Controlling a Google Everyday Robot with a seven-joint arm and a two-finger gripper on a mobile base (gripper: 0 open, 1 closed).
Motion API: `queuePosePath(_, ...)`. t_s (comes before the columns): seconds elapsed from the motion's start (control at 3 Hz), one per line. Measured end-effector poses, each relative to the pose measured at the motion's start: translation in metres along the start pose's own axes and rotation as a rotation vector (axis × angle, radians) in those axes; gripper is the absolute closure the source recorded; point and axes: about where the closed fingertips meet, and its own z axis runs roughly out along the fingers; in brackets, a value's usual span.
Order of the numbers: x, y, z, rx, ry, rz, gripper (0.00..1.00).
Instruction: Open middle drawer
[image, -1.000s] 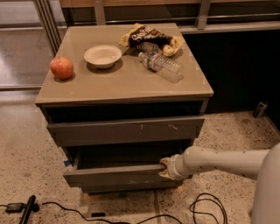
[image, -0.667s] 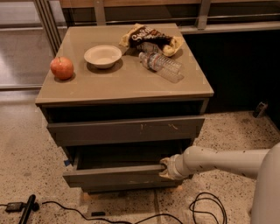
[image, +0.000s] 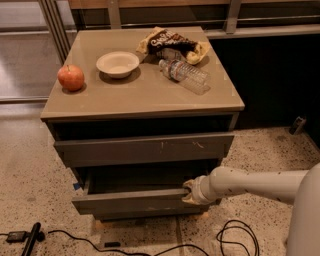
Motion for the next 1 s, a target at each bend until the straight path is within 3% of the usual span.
queuePosePath(0.33, 0.0000, 0.0000, 0.0000, 0.000, 0.000, 0.000, 0.13)
queuePosePath(0.67, 0.0000, 0.0000, 0.0000, 0.000, 0.000, 0.000, 0.00)
queuePosePath(1.0, 0.0000, 0.0001, 0.0001, 0.000, 0.000, 0.000, 0.13)
